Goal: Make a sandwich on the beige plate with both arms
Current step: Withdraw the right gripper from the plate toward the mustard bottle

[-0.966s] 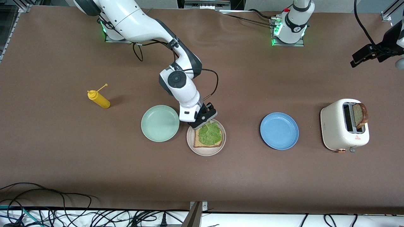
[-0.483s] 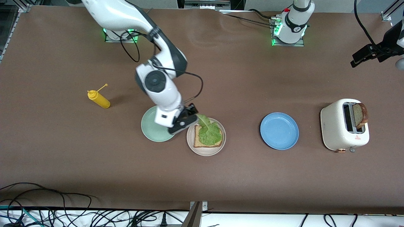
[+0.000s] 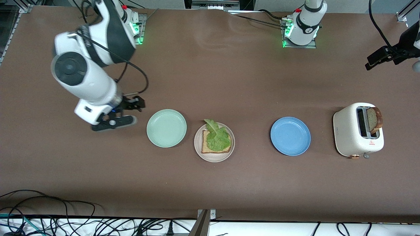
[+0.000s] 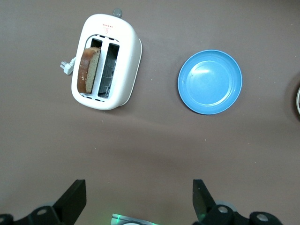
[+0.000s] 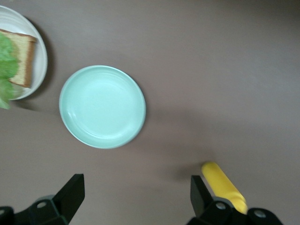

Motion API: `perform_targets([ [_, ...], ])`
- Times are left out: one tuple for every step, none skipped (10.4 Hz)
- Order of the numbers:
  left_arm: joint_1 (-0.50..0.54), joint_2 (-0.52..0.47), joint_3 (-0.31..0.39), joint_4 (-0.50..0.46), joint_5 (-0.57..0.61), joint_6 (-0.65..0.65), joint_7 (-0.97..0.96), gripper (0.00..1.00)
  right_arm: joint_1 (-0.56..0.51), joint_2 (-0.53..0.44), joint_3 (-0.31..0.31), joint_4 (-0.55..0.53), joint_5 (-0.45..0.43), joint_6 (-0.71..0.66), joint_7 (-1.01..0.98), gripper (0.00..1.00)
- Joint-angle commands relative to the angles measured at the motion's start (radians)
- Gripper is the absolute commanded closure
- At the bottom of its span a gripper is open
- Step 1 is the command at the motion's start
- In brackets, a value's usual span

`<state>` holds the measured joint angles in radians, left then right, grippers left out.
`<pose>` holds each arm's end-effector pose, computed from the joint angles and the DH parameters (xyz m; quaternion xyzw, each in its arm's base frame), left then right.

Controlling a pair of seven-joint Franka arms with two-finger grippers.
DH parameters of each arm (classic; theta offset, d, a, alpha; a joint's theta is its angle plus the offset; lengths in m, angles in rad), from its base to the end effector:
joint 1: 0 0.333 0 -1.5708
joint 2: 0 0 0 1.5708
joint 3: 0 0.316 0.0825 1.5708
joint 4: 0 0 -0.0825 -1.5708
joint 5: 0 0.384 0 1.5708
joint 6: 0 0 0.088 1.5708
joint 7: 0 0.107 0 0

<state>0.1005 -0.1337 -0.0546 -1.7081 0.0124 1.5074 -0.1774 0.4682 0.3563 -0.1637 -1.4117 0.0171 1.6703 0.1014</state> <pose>0.5041 0.0227 0.6256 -0.9931 -0.1119 0.0329 0.0120 0.6211 0.2135 0.4935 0.9933 0.1037 -0.0415 0.0291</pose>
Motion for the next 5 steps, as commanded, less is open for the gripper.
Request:
perform_targets([
  [0.010,-0.004,-0.005,0.001,-0.017,-0.009,-0.004,0.00,0.010,-0.152,-0.092,-0.177,-0.003,-0.014,-0.082,0.00],
  [0.010,-0.004,-0.005,0.001,-0.017,-0.009,-0.004,0.00,0.010,-0.192,-0.144,-0.229,-0.003,-0.011,-0.132,0.00],
  [0.010,-0.004,-0.005,0.001,-0.017,-0.009,-0.004,0.00,0.010,-0.221,-0.201,-0.266,-0.003,-0.009,-0.207,0.00],
  [0.010,-0.004,-0.005,0.001,-0.017,-0.009,-0.004,0.00,0.010,-0.238,-0.262,-0.292,-0.002,-0.009,-0.307,0.00],
  [0.010,-0.004,-0.005,0.001,-0.017,-0.009,-0.004,0.00,0.010,-0.270,-0.319,-0.335,0.004,-0.004,-0.390,0.00],
])
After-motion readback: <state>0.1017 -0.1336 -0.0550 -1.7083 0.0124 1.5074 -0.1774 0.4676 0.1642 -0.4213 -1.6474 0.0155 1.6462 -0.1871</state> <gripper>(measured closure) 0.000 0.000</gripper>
